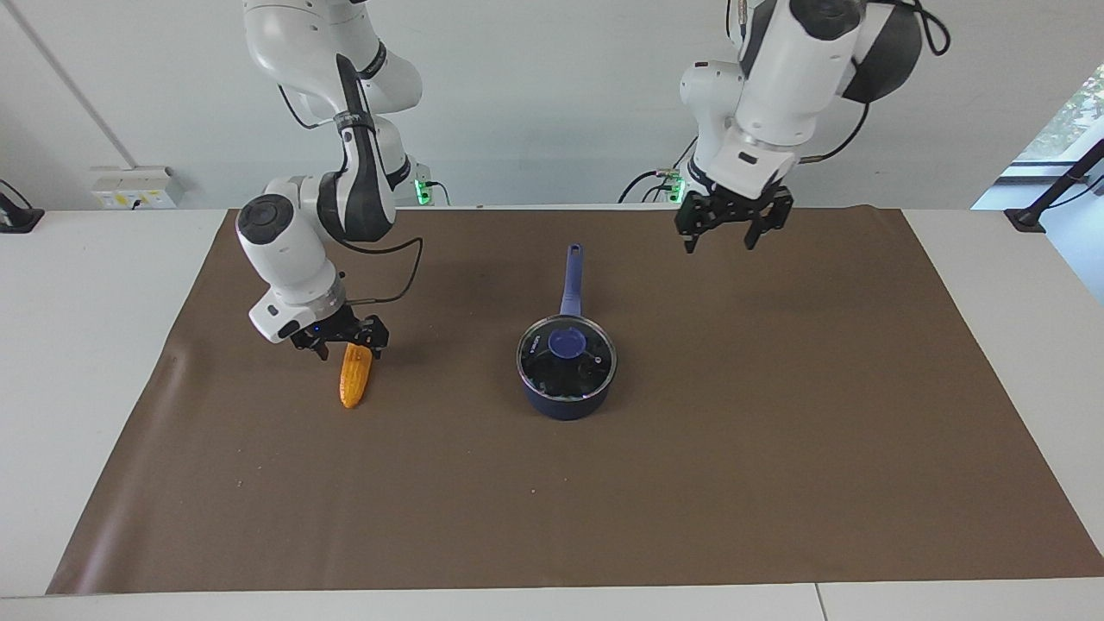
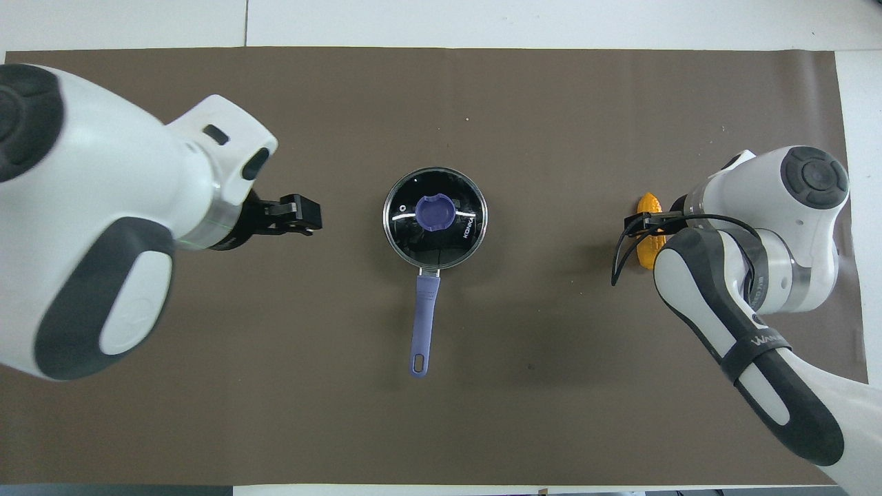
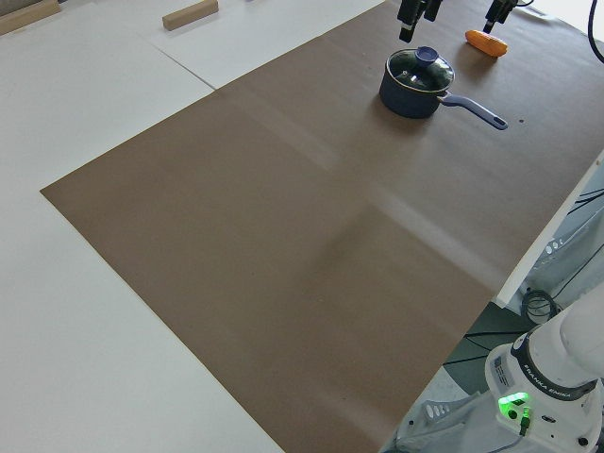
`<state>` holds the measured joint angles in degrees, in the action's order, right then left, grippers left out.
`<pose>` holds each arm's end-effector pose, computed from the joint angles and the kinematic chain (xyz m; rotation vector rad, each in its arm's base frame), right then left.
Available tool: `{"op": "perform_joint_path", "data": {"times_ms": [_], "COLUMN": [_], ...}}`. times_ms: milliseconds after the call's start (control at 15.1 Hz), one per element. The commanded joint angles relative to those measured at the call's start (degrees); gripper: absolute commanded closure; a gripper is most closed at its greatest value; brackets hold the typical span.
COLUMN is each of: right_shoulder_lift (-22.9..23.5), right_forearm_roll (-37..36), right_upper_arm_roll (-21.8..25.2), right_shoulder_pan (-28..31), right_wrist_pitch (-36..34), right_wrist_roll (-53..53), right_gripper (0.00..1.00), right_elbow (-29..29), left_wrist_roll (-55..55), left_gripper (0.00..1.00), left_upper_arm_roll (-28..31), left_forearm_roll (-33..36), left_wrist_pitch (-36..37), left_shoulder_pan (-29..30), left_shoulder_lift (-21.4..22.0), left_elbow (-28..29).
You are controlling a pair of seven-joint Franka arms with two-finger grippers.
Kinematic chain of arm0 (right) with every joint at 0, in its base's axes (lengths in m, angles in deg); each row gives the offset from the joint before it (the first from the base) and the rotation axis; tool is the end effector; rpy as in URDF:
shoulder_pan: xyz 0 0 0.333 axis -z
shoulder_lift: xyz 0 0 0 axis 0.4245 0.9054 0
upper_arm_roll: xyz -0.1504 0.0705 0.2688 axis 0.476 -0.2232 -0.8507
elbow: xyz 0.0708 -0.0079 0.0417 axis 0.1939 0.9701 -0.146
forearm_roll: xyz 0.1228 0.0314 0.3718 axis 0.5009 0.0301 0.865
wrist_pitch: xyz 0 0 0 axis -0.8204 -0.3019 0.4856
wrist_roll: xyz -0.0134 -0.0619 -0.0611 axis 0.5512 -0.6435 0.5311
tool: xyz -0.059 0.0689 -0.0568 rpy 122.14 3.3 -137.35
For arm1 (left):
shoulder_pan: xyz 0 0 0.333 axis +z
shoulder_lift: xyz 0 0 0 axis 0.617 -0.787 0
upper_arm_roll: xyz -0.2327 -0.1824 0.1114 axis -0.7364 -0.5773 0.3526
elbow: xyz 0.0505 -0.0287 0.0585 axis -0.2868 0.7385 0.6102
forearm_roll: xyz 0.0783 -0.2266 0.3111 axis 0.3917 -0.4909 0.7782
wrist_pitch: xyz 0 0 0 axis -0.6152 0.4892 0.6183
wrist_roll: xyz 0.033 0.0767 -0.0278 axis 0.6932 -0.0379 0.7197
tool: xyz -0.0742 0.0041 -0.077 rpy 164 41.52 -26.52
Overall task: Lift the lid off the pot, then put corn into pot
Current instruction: 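Grasp the lid knob with the left gripper while the right gripper grasps the corn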
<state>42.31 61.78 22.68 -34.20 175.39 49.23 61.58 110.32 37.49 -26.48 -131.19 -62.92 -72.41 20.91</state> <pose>0.5661 0.0271 0.3258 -3.1195 0.0399 0.0201 0.5113 -0.2761 0.5648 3.0886 0.0665 -0.0113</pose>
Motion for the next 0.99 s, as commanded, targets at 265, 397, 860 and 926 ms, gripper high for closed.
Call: {"op": "perform_joint_path", "data": {"times_ms": [265,397,860,926], "right_shoulder_lift": [0.13,-0.04,0.22,0.39], "right_forearm_roll": [0.56,0.56,0.56,0.48], "right_upper_arm_roll": [-0.23,-0.23,-0.23,-0.23], "right_shoulder_pan": [0.73,0.38,0.46,0.46], "right_wrist_pitch": [0.53,0.97,-0.25,-0.95], "right_wrist_roll": [0.42,0.42,2.53,2.61], "right_gripper": [0.15,0.23,1.0,1.0], "right_elbow": [2.09,2.79,2.54,1.84], "left_wrist_roll": [10.5,10.86,10.69,10.69], "left_gripper": [0.0,0.0,0.0,0.0], "left_upper_arm_roll": [1.01,1.1,1.1,1.1], "left_forearm_roll": [-1.1,-1.1,-0.4,-0.31], "left_wrist_pitch": [-3.31,-5.33,-9.64,-10.69], "left_shoulder_pan": [-8.83,-9.98,-10.69,-10.77], "left_shoulder_lift": [-23.21,-25.76,-27.7,-27.7], "left_elbow": [-20.14,-20.14,-19.52,-18.57]}}
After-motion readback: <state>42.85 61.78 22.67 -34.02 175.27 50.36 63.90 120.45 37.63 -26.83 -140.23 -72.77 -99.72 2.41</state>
